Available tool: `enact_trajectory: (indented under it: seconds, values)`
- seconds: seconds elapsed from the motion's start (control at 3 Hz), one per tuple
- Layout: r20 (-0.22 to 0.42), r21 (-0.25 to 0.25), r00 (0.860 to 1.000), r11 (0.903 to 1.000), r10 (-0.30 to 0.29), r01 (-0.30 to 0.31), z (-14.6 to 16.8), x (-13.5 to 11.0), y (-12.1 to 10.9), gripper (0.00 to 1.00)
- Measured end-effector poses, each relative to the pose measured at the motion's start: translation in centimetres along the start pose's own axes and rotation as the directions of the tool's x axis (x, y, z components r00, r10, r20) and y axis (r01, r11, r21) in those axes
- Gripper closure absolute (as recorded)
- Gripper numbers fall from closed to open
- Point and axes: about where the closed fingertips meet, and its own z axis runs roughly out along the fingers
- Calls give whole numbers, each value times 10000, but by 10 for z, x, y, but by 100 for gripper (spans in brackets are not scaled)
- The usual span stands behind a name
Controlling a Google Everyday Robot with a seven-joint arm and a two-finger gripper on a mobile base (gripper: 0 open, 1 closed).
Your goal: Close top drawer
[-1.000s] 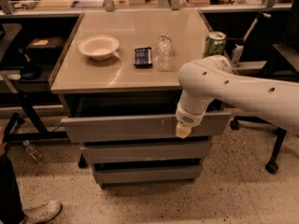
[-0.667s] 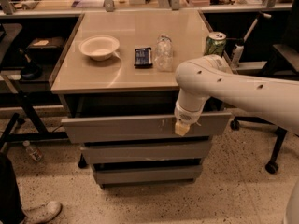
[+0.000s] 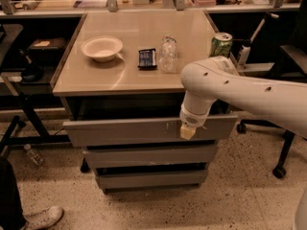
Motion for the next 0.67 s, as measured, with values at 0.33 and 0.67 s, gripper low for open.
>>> enact_trajectory:
  seconds: [0.33, 0.67]
  values:
    - [0, 0, 10000, 10000, 0, 0, 0, 0, 0, 34]
    - [-1, -1, 10000, 10000, 0, 0, 0, 0, 0, 11]
